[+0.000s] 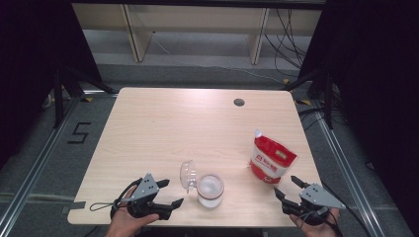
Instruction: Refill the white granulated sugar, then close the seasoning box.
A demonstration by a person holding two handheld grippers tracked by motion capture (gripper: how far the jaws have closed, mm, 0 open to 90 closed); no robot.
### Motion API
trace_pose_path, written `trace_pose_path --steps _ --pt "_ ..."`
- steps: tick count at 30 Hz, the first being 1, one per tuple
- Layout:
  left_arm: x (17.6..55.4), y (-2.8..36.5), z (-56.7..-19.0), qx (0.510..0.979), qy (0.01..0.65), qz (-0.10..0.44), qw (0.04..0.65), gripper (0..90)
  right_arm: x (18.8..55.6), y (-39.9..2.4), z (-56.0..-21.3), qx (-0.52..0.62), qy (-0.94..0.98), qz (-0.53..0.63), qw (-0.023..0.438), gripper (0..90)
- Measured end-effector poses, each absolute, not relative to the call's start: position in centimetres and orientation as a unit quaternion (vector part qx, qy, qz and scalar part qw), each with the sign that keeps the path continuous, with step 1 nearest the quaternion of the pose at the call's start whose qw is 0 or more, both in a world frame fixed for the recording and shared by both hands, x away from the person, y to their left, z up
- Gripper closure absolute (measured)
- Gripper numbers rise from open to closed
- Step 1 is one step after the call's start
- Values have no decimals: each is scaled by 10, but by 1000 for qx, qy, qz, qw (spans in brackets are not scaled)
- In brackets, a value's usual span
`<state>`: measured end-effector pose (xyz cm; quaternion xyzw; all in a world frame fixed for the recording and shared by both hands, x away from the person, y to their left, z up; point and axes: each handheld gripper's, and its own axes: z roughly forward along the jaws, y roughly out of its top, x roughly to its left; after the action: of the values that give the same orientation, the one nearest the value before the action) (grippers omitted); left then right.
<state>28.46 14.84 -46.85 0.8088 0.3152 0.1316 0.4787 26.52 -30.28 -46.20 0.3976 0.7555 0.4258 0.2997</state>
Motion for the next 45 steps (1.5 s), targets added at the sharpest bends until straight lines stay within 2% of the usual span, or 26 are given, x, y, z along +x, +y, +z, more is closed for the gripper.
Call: trace_pose_path --steps 6,13,14,15,19,25,29,30,34,35,39,45 --pt "282 146 -465 809 310 121 485 268 261 -305 -465 385 762 421 308 321" --pt "282 144 -460 812 296 125 487 342 255 -302 -467 397 765 418 287 315" --pt "281 144 -459 812 296 126 487 359 255 -304 -468 390 765 415 301 315" --pt "281 144 -457 811 298 127 488 367 255 -303 -468 400 763 419 286 314" --pt "282 143 -454 808 290 131 496 460 254 -303 -469 401 766 416 283 313" --pt "283 144 -449 815 264 156 492 658 255 -303 -469 399 765 419 283 312" --pt "283 144 -447 805 279 159 498 756 257 -305 -469 386 766 419 298 312" --pt "284 144 -446 806 274 160 500 777 256 -303 -469 398 766 417 284 312" --pt "284 143 -443 806 273 169 498 832 258 -302 -470 385 770 415 295 312" --pt "284 143 -442 807 269 175 495 845 256 -301 -470 396 770 414 281 312" --pt "285 138 -441 809 263 173 496 891 256 -301 -469 394 771 414 280 312" --pt "288 133 -441 816 252 174 490 894 254 -299 -469 406 767 413 276 313"
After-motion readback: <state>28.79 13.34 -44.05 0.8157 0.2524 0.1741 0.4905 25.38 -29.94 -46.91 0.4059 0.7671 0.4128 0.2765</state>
